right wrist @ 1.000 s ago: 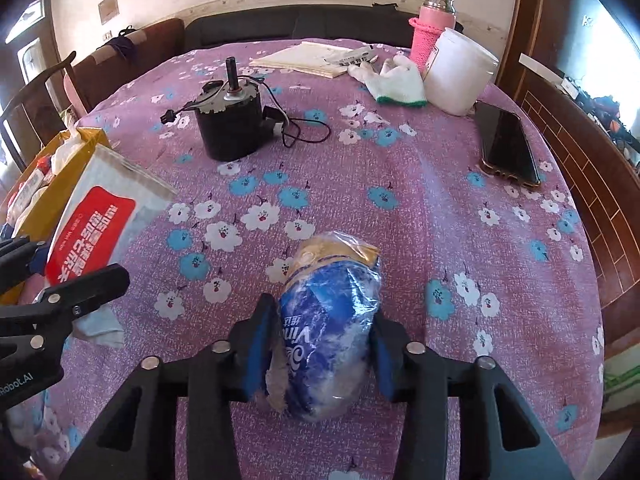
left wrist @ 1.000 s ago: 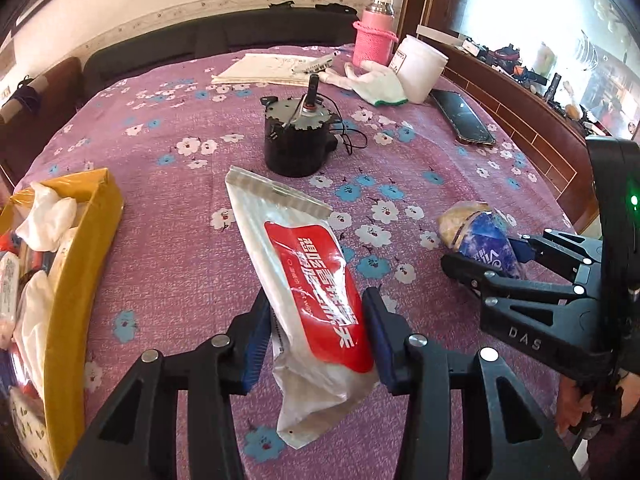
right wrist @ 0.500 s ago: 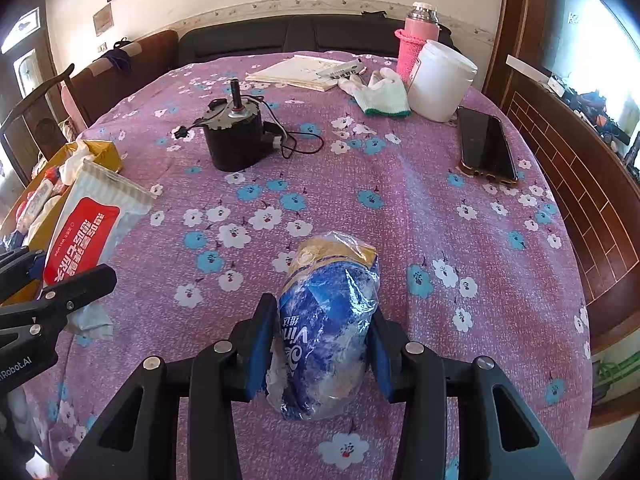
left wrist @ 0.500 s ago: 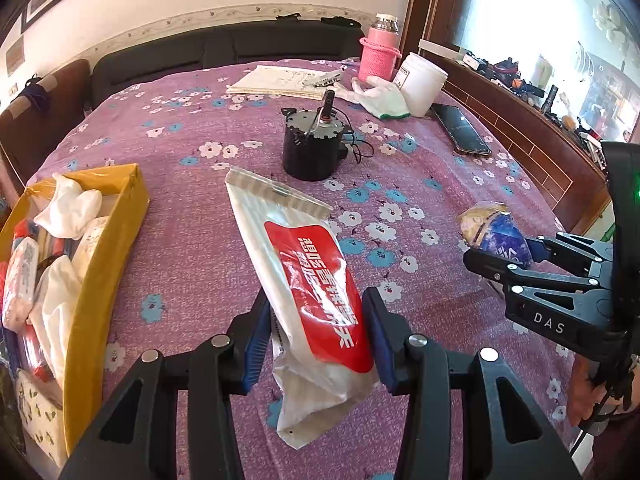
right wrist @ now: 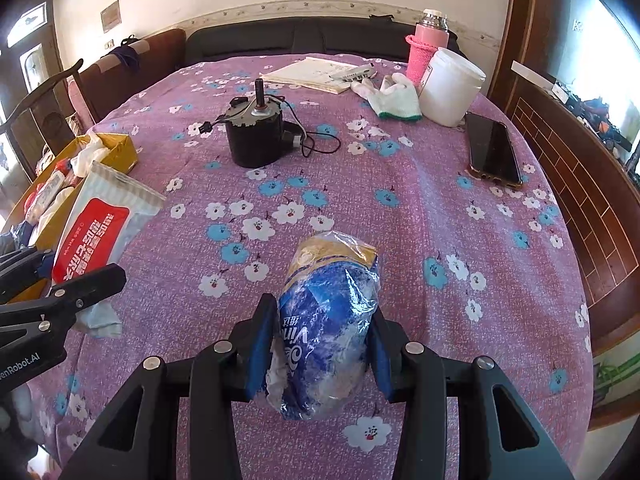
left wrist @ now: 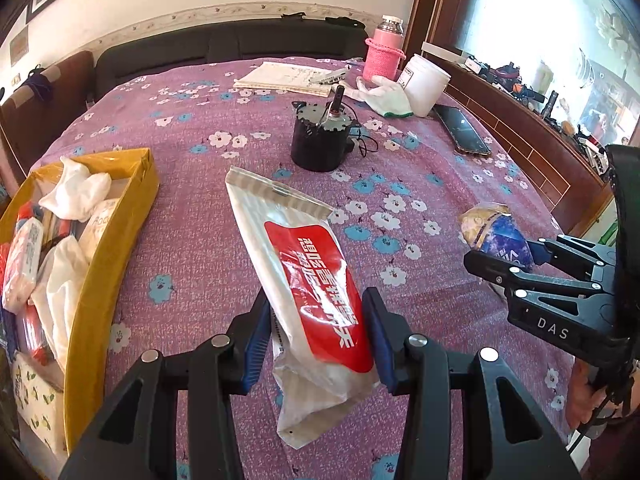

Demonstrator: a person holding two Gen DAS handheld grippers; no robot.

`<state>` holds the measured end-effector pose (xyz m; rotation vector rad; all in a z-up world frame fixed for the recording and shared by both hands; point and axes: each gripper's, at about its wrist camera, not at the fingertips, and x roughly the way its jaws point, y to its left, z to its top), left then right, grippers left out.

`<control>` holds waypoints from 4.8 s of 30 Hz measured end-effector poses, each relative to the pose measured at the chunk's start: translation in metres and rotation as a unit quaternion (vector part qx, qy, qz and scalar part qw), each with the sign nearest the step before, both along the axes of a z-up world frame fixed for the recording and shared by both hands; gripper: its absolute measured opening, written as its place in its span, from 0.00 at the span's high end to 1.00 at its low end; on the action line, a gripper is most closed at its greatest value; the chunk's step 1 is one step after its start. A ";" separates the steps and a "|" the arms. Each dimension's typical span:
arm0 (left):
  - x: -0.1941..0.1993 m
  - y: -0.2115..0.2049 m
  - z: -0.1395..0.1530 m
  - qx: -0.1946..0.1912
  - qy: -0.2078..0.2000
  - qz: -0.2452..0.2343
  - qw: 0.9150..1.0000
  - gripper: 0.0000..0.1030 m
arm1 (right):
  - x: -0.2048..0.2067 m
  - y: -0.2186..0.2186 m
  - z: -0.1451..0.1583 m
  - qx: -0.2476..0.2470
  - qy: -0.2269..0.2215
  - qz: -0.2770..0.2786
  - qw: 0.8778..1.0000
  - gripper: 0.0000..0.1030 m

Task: Organize soft objects
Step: 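Grasp the red-white wipes pack with left tool while right grasps the blue bagged item, then carry both held packs over the yellow tray, then lower the blue bagged item into the tray and open the right tool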

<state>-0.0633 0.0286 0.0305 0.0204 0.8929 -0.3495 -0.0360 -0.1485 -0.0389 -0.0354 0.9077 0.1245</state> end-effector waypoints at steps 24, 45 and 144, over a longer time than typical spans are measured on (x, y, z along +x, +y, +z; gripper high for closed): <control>-0.043 0.052 0.012 -0.055 0.008 0.026 0.998 0.57 | -0.037 0.025 0.004 0.057 -0.008 0.014 0.998 0.55; -0.073 0.098 0.033 -0.081 -0.016 0.056 0.995 0.57 | -0.066 0.080 0.026 0.043 -0.035 0.072 0.996 0.55; 0.094 0.308 0.039 0.034 0.050 0.138 0.989 0.56 | 0.003 0.328 0.020 0.111 0.051 0.332 0.935 0.54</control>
